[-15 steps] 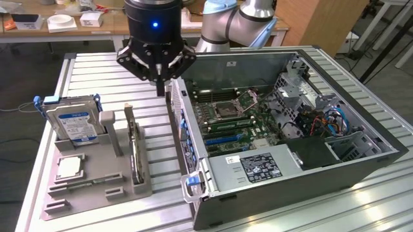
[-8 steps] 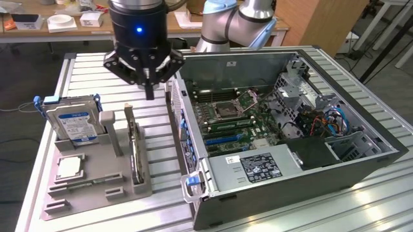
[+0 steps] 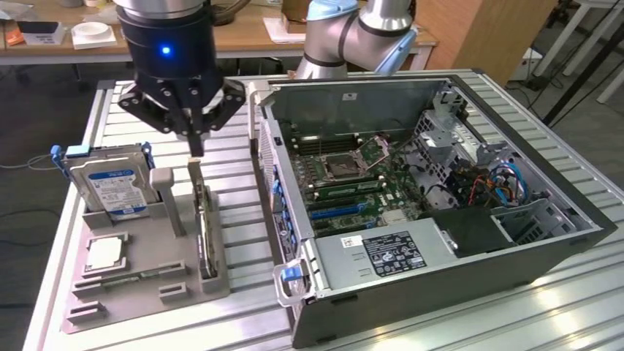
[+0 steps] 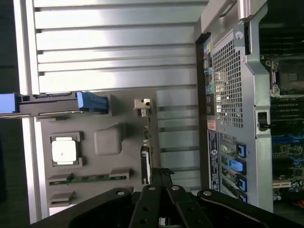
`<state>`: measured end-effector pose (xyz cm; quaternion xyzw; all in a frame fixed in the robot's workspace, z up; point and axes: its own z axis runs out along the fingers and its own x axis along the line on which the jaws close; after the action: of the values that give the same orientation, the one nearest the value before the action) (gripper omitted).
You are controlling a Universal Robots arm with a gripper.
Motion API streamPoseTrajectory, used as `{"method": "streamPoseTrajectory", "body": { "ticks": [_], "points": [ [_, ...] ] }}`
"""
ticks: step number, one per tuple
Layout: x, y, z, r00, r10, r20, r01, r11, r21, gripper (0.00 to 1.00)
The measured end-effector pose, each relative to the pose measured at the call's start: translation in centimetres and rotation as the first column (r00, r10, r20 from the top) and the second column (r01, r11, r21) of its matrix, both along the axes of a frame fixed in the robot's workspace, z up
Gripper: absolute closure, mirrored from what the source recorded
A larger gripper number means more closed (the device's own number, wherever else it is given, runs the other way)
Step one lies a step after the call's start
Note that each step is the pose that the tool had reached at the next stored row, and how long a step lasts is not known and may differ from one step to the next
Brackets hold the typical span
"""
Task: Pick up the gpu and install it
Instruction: 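Reach for the gpu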
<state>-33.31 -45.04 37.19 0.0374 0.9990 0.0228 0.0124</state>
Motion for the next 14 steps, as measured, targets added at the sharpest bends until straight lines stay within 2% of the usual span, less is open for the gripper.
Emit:
{"method": "streamPoseTrajectory", "body": {
  "ticks": [7,14],
  "points": [
    [-0.51,-0.18,-0.31,0.9999,0.013,0.0001,-0.013,0.9999,0.0006,0.89],
    [-0.51,-0.21,-0.55,0.9984,0.057,0.0,-0.057,0.9984,0.0006,0.89]
  ]
}}
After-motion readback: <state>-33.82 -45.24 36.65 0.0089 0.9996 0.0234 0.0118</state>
